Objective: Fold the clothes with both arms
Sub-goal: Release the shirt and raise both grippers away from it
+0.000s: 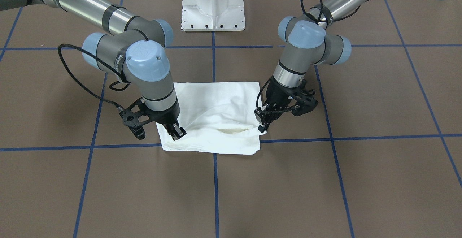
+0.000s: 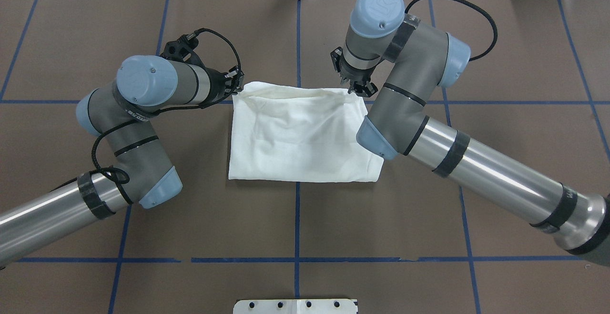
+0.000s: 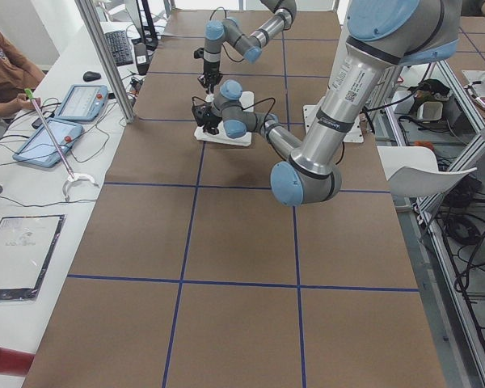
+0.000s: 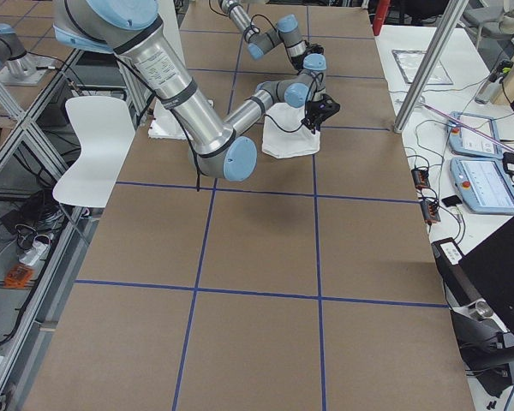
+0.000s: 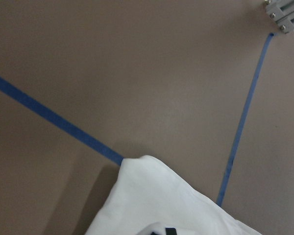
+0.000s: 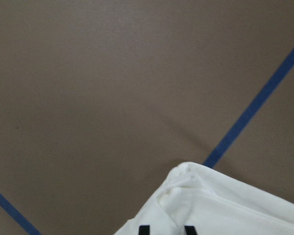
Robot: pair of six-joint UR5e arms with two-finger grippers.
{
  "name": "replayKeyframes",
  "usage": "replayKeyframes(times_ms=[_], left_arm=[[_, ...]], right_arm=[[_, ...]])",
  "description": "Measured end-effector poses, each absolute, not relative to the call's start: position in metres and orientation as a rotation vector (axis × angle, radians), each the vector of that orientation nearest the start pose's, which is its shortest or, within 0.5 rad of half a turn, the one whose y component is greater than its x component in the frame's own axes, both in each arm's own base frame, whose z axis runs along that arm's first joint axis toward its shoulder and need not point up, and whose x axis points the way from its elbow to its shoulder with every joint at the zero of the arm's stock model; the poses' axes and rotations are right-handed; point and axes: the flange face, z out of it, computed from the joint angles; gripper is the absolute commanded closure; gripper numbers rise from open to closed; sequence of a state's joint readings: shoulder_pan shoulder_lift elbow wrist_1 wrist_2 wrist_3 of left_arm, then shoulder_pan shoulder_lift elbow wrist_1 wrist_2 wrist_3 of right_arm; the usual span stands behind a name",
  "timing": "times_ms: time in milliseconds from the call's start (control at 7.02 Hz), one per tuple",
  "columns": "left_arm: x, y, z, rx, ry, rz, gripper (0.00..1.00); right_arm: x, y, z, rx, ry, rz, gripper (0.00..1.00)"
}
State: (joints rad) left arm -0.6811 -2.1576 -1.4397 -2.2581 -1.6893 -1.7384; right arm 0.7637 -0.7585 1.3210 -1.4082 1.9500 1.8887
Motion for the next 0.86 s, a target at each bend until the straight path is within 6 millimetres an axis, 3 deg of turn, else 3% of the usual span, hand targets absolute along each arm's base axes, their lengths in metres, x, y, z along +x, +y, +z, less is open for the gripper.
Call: replayKeyframes(times_ms=[143,285,570,855], left_arm=[[0.470,-0.567,0.303,0.220,1.145,-0.695,0.00],[0.463,-0.577,0.305,0.236,1.141,-0.694,0.00],[0.449,-0.586,0.306,0.240,1.140,-0.644,0.00],[0.410,-0.584,0.325,0.291,1.116,-0.464,0.00]], right_arm=[[-0.460,-0.642,0.263,-0.199,-0.811,0.824,0.00],[-0.429,-0.662,0.286,-0.190,-0.808,0.767,0.00],[-0.391,-0.672,0.327,-0.169,-0.794,0.706,0.00],[-0.336,-0.661,0.364,-0.132,-0.802,0.637,0.00]])
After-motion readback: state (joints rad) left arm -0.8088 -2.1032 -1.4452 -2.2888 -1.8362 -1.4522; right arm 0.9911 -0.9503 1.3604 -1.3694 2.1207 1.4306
